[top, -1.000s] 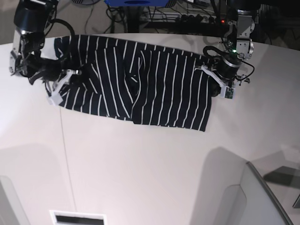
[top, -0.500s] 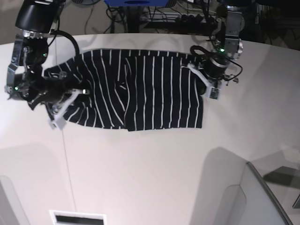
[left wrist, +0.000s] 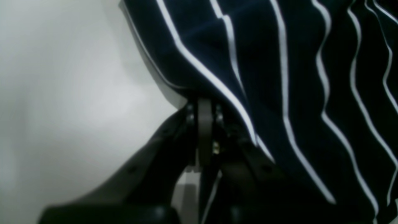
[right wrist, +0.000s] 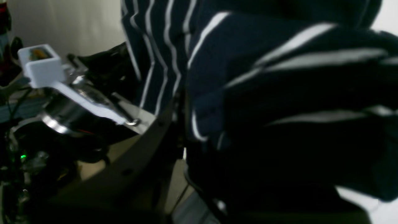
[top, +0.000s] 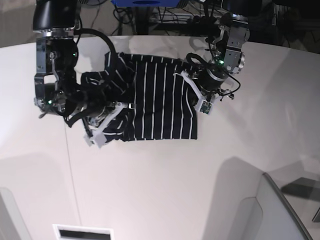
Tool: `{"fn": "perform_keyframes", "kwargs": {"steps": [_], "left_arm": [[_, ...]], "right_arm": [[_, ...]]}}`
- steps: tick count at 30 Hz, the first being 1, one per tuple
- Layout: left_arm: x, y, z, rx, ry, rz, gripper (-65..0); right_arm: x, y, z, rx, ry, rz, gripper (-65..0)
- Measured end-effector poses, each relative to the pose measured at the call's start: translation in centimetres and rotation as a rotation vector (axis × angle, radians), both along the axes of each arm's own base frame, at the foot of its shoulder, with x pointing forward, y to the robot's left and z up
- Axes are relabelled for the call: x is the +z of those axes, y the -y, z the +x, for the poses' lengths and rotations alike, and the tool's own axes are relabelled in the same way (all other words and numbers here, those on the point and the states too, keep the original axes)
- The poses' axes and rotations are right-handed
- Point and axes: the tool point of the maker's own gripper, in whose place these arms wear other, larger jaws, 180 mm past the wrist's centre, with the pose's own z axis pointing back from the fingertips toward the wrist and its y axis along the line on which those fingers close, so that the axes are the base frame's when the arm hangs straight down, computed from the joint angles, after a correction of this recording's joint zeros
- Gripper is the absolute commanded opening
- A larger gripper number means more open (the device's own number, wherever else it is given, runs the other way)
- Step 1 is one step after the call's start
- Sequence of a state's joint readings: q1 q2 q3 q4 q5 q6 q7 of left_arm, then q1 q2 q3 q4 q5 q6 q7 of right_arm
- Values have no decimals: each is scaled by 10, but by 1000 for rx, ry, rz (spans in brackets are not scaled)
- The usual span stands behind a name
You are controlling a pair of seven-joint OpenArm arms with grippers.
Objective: Layout the t-shirt on the table in an organized manner, then fold the t-shirt properly
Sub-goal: 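Fold the shirt over again with the right gripper onto the left-held part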
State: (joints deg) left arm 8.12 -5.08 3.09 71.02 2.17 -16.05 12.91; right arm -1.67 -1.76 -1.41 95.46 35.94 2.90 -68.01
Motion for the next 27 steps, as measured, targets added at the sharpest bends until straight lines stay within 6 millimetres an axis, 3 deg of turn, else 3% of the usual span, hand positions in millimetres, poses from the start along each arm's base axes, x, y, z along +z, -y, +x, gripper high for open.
{"fn": "perform_keyframes", "kwargs": {"steps": [6,9,15,18,27], "left_arm": [[0,0,0,0,-1,0,-650],[0,1,-1,-1,0,-1,-650],[1,-1,-1,4,1,0,-650],[0,-2,-1,5,-2,1,-650],[0,-2,-1,5,-1,0,-650]], "right_arm": [[6,-28,-5,6,-35,17,-648],[8,-37,3,-2,-5,19,-648],[-27,-37,4,-22,-92,-9,-648],[-35,-40,4,-8,-99,-29,-648],[-26,-75,4,83,-89,-6,-648]]}}
